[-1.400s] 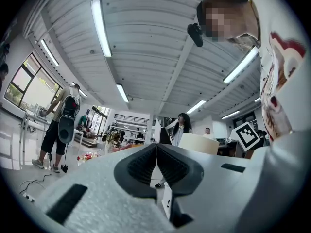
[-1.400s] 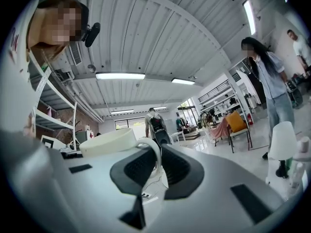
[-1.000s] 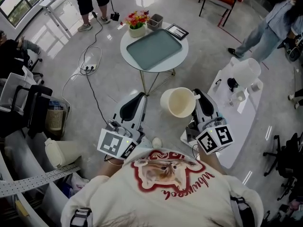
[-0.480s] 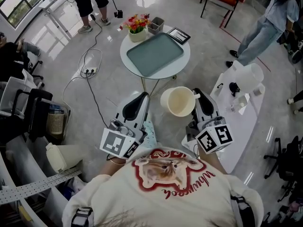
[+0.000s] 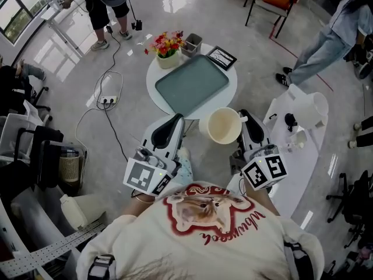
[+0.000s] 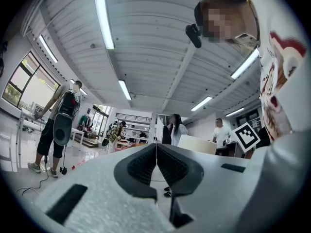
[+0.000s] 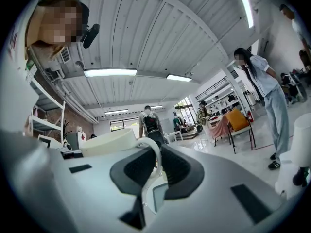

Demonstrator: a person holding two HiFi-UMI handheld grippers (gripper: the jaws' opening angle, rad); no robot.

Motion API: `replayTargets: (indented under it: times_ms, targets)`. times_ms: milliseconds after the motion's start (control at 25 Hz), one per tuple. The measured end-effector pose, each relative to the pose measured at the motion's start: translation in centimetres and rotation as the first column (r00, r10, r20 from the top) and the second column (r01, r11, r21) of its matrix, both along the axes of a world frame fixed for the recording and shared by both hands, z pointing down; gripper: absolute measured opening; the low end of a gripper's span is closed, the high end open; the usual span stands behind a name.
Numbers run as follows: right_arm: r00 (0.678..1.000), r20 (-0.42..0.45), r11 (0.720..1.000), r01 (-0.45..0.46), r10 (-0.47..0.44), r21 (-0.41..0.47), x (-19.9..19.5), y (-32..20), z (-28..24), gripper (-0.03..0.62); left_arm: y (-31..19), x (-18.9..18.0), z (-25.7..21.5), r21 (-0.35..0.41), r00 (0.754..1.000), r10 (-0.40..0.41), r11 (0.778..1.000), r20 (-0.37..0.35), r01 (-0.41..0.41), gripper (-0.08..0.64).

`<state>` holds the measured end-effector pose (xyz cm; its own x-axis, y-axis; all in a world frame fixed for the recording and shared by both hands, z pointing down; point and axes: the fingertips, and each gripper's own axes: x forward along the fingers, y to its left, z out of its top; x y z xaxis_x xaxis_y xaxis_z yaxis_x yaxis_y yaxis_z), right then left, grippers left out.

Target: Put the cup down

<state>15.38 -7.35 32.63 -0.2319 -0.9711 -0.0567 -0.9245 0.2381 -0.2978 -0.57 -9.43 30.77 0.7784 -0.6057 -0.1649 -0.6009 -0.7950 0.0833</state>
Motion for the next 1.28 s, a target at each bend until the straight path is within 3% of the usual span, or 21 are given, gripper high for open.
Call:
replayTargets:
  times_ms: [640,1280]
  targets:
    - [0.997,0.006,0.997,-0.080,0.080,0.021,-0.3,-14.4,-1.0,0.052,-15.2,0.5,-0.9,0.018,0.995,0.096,0.995,0.016,-0.097,0.017]
    - [0.999,-0.021,0.999,-0.044,0.044,-0.013,1.9,-20.2,0.6,0.052,-19.5,2.9,0.1,-0.028,0.997,0.080,0.996,0.005,-0.080,0.017]
